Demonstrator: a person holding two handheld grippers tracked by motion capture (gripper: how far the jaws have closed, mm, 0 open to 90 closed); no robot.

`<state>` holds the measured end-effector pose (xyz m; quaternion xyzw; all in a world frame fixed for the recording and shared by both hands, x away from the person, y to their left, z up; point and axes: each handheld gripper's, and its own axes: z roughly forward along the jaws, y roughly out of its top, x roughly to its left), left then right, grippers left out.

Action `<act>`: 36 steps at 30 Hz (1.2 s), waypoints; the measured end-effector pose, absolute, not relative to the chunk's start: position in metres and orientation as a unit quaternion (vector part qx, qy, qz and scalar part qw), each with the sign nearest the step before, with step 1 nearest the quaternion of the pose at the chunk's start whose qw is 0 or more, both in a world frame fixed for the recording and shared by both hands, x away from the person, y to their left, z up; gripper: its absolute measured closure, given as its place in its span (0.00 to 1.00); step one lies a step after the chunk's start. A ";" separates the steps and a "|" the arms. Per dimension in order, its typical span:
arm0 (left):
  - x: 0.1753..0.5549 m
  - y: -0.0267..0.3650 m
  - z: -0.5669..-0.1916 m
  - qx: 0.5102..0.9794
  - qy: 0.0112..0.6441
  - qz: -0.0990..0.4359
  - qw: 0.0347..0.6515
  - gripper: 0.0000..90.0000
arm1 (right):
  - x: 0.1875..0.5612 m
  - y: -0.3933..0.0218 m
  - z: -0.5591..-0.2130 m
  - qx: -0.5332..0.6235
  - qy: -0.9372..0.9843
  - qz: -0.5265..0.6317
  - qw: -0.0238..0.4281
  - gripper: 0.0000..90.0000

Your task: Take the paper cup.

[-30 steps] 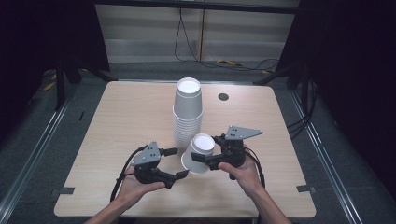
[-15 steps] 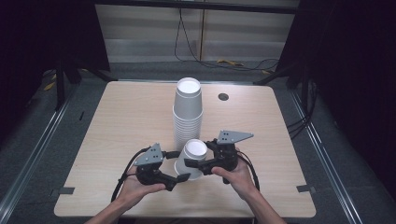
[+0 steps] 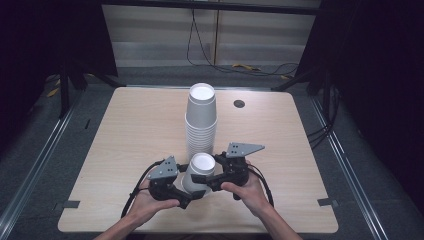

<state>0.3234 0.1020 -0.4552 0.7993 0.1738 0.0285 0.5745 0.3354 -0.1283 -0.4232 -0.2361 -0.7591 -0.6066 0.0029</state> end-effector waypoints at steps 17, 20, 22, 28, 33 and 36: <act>0.324 0.102 -0.456 0.802 0.166 0.027 0.573 0.12 | 0.333 -0.122 -0.424 -0.233 -0.752 -0.616 0.012 0.25; 0.324 0.103 -0.456 0.804 0.164 0.032 0.571 0.13 | 0.333 -0.123 -0.424 -0.239 -0.752 -0.614 0.014 0.24; 0.323 0.103 -0.456 0.805 0.162 0.033 0.569 0.14 | 0.333 -0.123 -0.424 -0.241 -0.753 -0.612 0.019 0.24; 0.322 0.102 -0.456 0.813 0.154 0.040 0.560 0.16 | 0.334 -0.123 -0.424 -0.238 -0.757 -0.608 0.031 0.20; 0.323 0.104 -0.455 0.813 0.157 0.040 0.559 0.16 | 0.333 -0.124 -0.423 -0.244 -0.758 -0.603 0.031 0.16; 0.324 0.105 -0.454 0.815 0.156 0.040 0.557 0.16 | 0.334 -0.125 -0.421 -0.245 -0.760 -0.602 0.030 0.16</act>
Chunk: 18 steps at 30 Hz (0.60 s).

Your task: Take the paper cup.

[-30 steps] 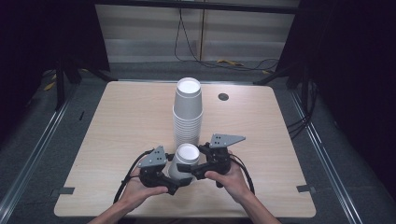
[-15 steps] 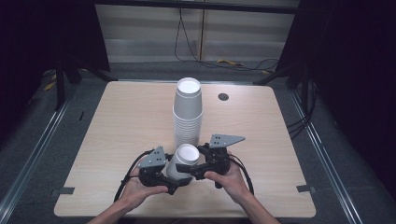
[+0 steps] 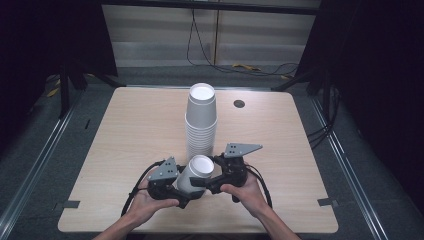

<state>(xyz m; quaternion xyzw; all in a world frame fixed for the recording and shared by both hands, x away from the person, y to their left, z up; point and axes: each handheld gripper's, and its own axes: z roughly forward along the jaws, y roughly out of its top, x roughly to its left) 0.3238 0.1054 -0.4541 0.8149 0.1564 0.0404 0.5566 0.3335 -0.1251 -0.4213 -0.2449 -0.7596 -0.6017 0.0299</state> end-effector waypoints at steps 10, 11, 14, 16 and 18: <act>0.329 0.112 -0.453 0.824 0.162 0.046 0.540 0.16 | 0.335 -0.133 -0.415 -0.239 -0.771 -0.590 0.019 0.16; 0.329 0.113 -0.452 0.824 0.165 0.043 0.540 0.16 | 0.335 -0.134 -0.415 -0.239 -0.775 -0.585 0.020 0.16; 0.331 0.114 -0.452 0.828 0.166 0.044 0.533 0.16 | 0.335 -0.135 -0.413 -0.236 -0.784 -0.574 0.018 0.16; 0.331 0.115 -0.451 0.830 0.166 0.044 0.530 0.16 | 0.335 -0.135 -0.412 -0.235 -0.786 -0.572 0.016 0.16; 0.332 0.116 -0.451 0.831 0.166 0.045 0.529 0.16 | 0.335 -0.136 -0.410 -0.233 -0.790 -0.568 0.013 0.16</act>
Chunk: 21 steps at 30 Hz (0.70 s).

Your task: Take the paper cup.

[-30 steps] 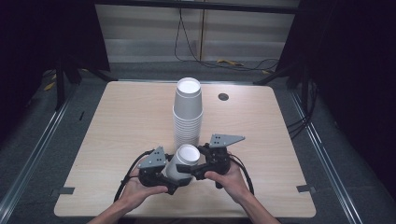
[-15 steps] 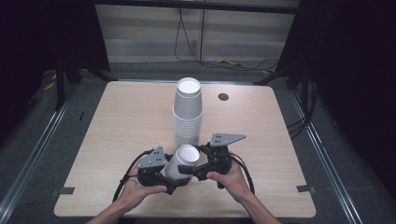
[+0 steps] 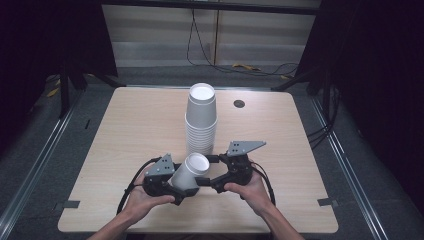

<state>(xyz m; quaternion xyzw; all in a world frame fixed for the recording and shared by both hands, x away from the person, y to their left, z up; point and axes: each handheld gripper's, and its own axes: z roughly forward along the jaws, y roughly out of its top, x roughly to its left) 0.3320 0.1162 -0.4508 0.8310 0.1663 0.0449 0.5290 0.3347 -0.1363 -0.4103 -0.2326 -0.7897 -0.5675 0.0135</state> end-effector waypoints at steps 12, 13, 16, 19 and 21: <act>0.335 0.121 -0.447 0.841 0.176 0.046 0.509 0.16 | 0.337 -0.145 -0.405 -0.226 -0.797 -0.560 0.016 0.17; 0.335 0.121 -0.446 0.842 0.176 0.047 0.508 0.16 | 0.337 -0.146 -0.404 -0.226 -0.798 -0.558 0.014 0.17; 0.336 0.121 -0.443 0.847 0.173 0.054 0.501 0.16 | 0.337 -0.147 -0.405 -0.224 -0.804 -0.551 0.014 0.17; 0.337 0.122 -0.442 0.852 0.172 0.055 0.491 0.16 | 0.336 -0.146 -0.405 -0.212 -0.812 -0.544 0.010 0.24; 0.337 0.123 -0.442 0.856 0.173 0.055 0.485 0.16 | 0.336 -0.146 -0.405 -0.211 -0.816 -0.538 0.008 0.22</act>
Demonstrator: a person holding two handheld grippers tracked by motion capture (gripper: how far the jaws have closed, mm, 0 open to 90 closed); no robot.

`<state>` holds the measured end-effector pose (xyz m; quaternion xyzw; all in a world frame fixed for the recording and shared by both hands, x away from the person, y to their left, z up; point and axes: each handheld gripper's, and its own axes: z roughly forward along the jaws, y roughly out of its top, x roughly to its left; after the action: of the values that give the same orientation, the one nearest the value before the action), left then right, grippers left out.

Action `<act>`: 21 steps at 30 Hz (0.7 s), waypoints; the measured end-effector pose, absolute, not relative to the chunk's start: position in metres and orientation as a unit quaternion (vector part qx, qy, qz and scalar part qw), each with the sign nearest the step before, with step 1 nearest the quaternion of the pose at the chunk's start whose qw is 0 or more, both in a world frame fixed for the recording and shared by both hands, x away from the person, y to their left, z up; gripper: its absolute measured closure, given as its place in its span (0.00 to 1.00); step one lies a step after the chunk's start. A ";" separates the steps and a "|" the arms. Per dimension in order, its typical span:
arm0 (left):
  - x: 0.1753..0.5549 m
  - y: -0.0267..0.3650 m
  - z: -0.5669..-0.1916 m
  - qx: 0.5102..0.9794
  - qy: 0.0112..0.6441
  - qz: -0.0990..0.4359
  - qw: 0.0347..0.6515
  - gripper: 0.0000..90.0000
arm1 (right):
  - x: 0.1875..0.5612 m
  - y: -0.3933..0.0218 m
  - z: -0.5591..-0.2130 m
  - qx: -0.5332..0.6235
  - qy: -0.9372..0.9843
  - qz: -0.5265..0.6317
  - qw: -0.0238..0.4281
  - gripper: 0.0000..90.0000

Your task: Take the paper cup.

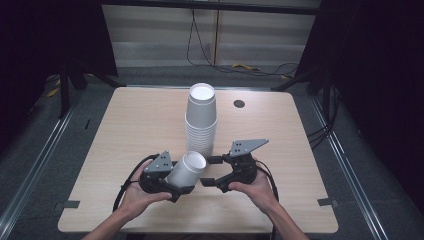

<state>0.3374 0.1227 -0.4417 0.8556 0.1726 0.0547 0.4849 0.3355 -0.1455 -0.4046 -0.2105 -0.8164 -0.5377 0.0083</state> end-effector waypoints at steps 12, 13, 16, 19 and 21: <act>0.334 0.117 -0.438 0.884 0.149 0.055 0.439 0.17 | 0.341 -0.149 -0.406 -0.224 -0.832 -0.507 0.006 0.16; 0.334 0.117 -0.437 0.886 0.146 0.056 0.436 0.17 | 0.341 -0.149 -0.406 -0.224 -0.833 -0.505 0.008 0.16; 0.334 0.117 -0.436 0.892 0.141 0.058 0.426 0.17 | 0.340 -0.151 -0.407 -0.220 -0.838 -0.499 0.008 0.16; 0.334 0.117 -0.435 0.894 0.136 0.056 0.422 0.17 | 0.339 -0.151 -0.408 -0.218 -0.841 -0.495 0.008 0.16; 0.335 0.117 -0.431 0.898 0.132 0.055 0.417 0.17 | 0.336 -0.150 -0.408 -0.208 -0.853 -0.479 0.003 0.20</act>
<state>0.3350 0.1172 -0.4314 0.8976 0.1323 0.0546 0.4168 0.3365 -0.1499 -0.4082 -0.2078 -0.8528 -0.4791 0.0026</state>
